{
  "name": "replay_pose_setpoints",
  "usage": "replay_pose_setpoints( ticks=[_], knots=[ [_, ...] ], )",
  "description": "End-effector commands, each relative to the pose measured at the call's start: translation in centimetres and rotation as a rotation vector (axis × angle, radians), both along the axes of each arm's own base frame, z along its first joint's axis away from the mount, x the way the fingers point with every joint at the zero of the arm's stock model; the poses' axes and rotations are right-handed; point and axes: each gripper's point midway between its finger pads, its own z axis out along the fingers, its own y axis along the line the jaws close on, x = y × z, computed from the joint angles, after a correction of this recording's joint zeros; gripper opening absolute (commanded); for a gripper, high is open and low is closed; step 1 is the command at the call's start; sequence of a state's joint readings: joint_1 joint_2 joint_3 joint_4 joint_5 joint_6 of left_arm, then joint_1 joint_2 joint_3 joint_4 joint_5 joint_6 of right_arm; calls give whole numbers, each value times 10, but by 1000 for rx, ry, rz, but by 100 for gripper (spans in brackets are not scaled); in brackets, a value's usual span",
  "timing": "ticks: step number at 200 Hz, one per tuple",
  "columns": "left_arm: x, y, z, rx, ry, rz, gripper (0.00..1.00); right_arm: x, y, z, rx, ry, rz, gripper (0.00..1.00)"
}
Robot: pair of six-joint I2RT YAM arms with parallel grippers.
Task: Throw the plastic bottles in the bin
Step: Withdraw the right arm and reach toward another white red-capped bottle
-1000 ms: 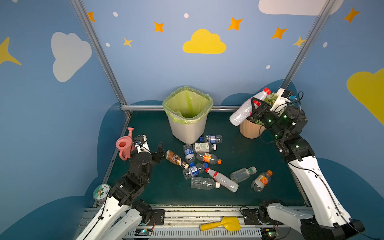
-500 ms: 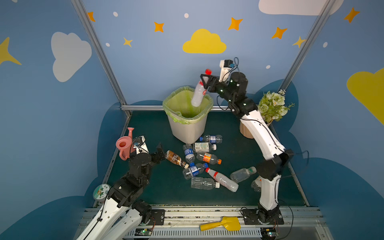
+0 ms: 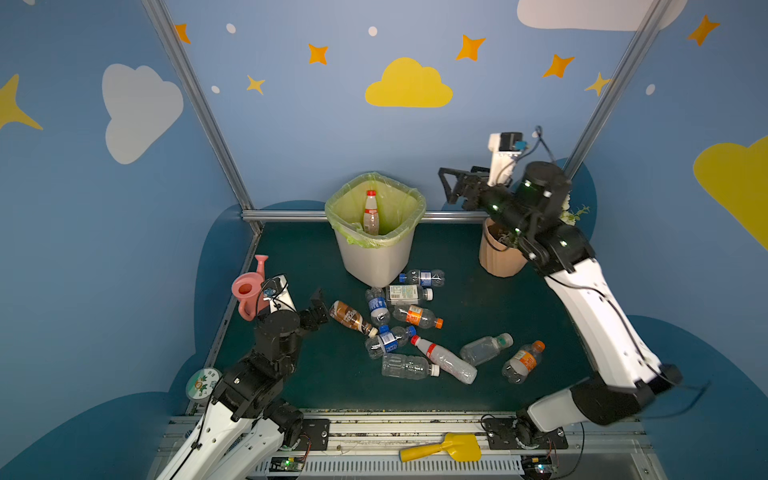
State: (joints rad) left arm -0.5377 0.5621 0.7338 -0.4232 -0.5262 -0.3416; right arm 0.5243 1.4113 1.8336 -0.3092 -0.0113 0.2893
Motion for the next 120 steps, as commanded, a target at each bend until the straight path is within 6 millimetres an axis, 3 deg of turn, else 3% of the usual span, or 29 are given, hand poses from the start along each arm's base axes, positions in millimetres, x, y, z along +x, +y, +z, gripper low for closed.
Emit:
replay_pose_setpoints(
  ticks=[1, 53, 97, 120],
  knots=[
    [3, -1, 2, -7, -8, 0, 100, 1, -17, -57, -94, 64, -51, 96],
    [6, -4, 2, -13, -32, -3, 100, -48, -51, -195, -402, 384, -27, 91],
    [10, -7, 1, -14, -30, -9, 100, -88, -47, -282, -456, 644, 90, 78],
    [12, -9, 1, -17, -30, -14, 100, -105, -41, -315, -507, 741, 149, 75]
  ],
)
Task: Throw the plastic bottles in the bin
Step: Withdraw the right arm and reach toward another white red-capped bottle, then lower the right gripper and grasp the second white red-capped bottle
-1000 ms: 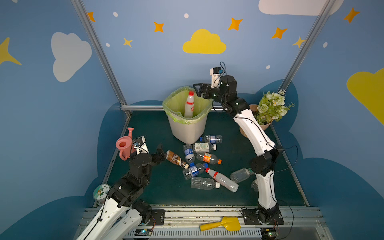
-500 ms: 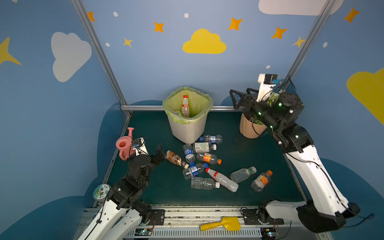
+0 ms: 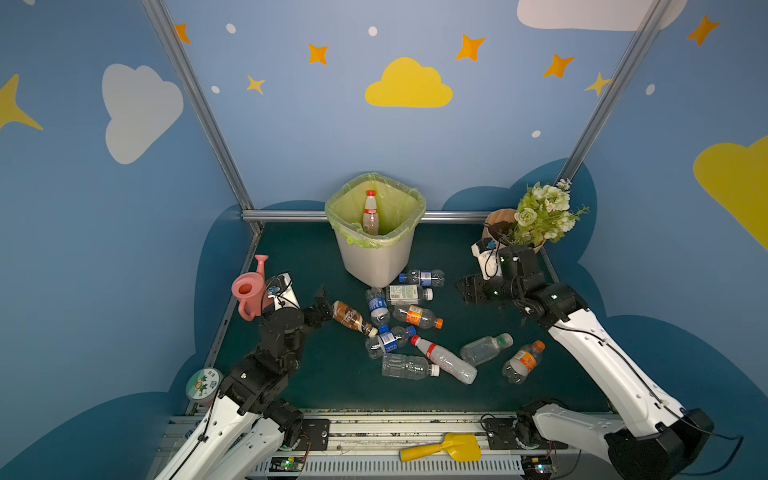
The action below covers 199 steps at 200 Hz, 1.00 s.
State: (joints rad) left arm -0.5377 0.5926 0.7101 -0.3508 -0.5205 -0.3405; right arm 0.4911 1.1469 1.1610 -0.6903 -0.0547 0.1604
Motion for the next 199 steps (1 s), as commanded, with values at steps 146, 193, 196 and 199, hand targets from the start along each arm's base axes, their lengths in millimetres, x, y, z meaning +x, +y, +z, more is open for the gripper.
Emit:
replay_pose_setpoints(
  ticks=[146, 193, 196, 199],
  knots=[
    [6, -6, 1, -9, -4, -16, 100, -87, 31, -137, -421, 527, 337, 64],
    [4, -4, -1, -10, 4, -9, 100, -91, 33, -153, -464, 566, 362, 62],
    [4, -4, -1, -10, 3, -9, 100, -91, 34, -154, -466, 569, 362, 62],
    [4, -4, -2, -9, 3, -8, 100, -91, 34, -155, -470, 572, 365, 62]
  ],
)
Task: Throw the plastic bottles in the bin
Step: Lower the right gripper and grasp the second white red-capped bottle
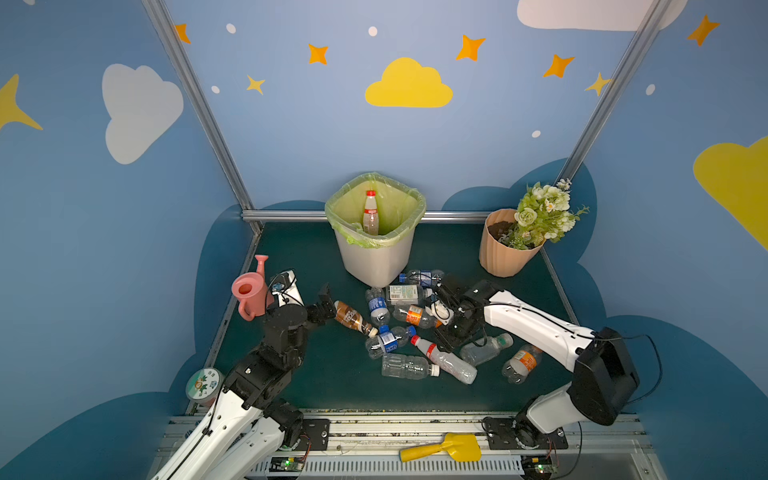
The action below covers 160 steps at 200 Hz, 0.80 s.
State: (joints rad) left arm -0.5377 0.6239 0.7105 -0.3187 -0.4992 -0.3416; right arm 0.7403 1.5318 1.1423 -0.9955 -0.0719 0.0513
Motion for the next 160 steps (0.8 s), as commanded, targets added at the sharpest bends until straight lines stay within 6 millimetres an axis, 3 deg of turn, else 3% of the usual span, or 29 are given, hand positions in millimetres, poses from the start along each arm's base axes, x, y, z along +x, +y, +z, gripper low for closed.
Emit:
replay_pose_setpoints(
  ticks=[1, 160],
  knots=[
    [-2, 4, 0, -3, 0, 12, 100, -2, 0, -3, -36, 18, 25, 62],
    [-14, 15, -4, 0, 4, 43, 100, -16, 4, -56, -180, 118, 73, 61]
  ],
)
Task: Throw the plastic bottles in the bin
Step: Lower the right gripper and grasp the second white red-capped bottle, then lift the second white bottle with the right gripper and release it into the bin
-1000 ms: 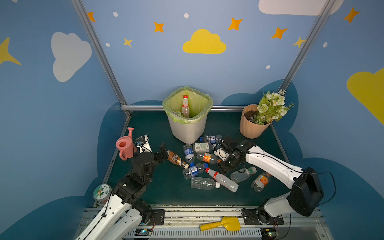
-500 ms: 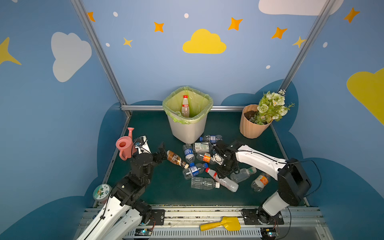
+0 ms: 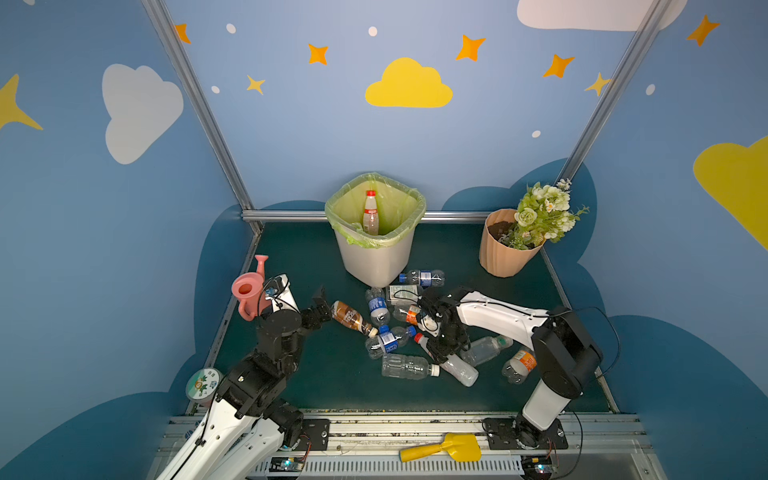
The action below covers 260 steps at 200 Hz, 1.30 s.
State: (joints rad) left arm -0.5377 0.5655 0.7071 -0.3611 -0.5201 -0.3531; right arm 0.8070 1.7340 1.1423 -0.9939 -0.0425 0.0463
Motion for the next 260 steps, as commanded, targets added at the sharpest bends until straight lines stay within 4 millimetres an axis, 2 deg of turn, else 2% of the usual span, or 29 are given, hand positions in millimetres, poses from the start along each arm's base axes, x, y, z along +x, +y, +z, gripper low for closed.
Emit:
replay_pose_setpoints(
  ticks=[1, 70, 93, 113, 155, 189, 223, 260],
  knots=[
    [-3, 5, -8, 11, 19, 21, 100, 1, 1, -3, -19, -5, 2, 60],
    [-5, 8, -8, 15, 20, 30, 100, -1, 4, -16, -33, 19, -1, 59],
    [-5, 9, -7, 18, 20, 34, 100, 0, 5, -14, -25, 12, -6, 53],
    [-5, 9, -7, 17, 20, 36, 100, 2, 7, -8, -11, -4, -5, 52],
    [-5, 9, -7, 17, 21, 36, 100, 9, 17, 19, 71, -60, -7, 46],
    [-5, 9, -7, 16, 20, 35, 100, 16, 18, 44, 123, -105, -19, 46],
    [-5, 10, -7, 16, 21, 37, 100, 29, 14, 78, 197, -188, -50, 46],
    [-4, 9, -9, 17, 25, 37, 100, 49, 12, 125, 327, -324, -96, 47]
  ],
)
